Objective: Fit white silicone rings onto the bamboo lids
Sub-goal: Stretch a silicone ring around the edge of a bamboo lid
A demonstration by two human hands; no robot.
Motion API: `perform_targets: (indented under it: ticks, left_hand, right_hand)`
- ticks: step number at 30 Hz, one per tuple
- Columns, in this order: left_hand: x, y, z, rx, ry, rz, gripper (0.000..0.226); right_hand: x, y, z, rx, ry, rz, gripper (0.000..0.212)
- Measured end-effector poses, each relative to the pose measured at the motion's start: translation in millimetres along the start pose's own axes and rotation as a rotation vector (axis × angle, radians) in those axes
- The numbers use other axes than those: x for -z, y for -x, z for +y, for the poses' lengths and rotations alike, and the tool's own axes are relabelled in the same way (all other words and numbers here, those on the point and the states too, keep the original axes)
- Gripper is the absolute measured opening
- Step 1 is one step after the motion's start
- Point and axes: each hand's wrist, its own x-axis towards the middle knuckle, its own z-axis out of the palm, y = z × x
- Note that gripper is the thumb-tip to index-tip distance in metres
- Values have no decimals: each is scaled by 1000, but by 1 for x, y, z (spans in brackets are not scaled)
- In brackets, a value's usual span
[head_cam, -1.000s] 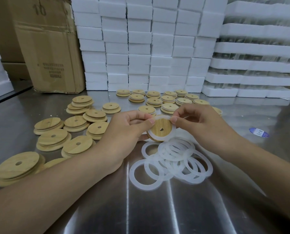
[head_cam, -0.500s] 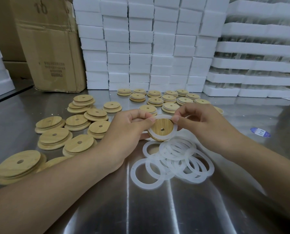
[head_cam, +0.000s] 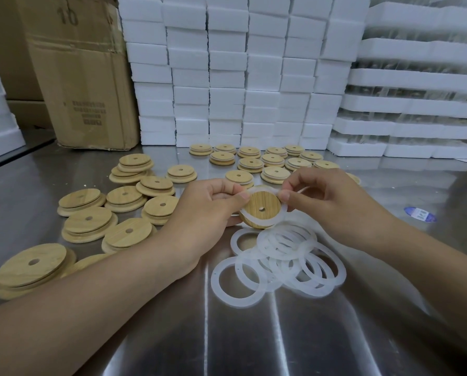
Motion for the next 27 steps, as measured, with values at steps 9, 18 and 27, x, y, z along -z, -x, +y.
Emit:
perform_targets:
  ticks: [9,18,27]
  left_hand:
    - [3,1,0,-11,-13,-3,8]
    - [5,3,-3,-97,-10,-22,3]
    - [5,1,-5,-68,15,-14,5]
  right_hand:
    - [2,-1,0,-8,67,6,13]
    - [-4,3,-4,10,30,61,11]
    - [1,2,-2,10,70,18,12]
